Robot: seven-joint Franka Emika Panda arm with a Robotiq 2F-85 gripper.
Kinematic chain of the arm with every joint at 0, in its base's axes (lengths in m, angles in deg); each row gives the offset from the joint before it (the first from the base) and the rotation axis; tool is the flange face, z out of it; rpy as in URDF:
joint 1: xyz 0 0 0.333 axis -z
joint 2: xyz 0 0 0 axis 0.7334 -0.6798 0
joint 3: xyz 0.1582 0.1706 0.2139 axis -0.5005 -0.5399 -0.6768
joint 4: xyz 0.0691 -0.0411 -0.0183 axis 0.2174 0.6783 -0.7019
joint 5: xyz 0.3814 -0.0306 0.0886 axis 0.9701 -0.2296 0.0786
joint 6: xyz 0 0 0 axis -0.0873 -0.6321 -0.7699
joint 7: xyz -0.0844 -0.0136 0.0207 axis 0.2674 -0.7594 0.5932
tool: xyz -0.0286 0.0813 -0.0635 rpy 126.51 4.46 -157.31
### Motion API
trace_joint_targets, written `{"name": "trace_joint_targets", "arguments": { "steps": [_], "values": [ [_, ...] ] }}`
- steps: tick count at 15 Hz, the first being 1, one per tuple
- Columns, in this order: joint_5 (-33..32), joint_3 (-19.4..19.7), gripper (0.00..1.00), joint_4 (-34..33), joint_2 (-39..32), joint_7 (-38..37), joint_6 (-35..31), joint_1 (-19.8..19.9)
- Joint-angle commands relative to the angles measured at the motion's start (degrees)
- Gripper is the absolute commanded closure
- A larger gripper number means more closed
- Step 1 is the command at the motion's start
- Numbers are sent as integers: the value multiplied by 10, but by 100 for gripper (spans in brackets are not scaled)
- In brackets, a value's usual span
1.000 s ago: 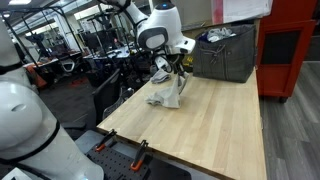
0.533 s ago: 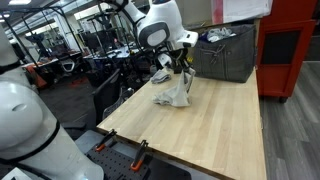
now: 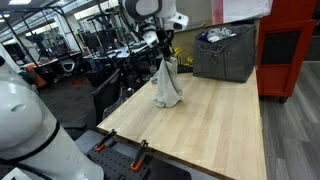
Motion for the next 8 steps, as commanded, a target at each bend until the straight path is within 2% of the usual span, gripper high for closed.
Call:
{"name": "trace_joint_targets", "arguments": {
  "steps": [1,4,5,8],
  "values": [
    [-14,23,99,-20,48,2,83,-5],
    [-29,26,99,-43,58,-10,110,-8],
    [-43,19,99,-34,78,-32,106,-7],
    [-82,3,99,-33,67,-72,64,-9]
  ]
}}
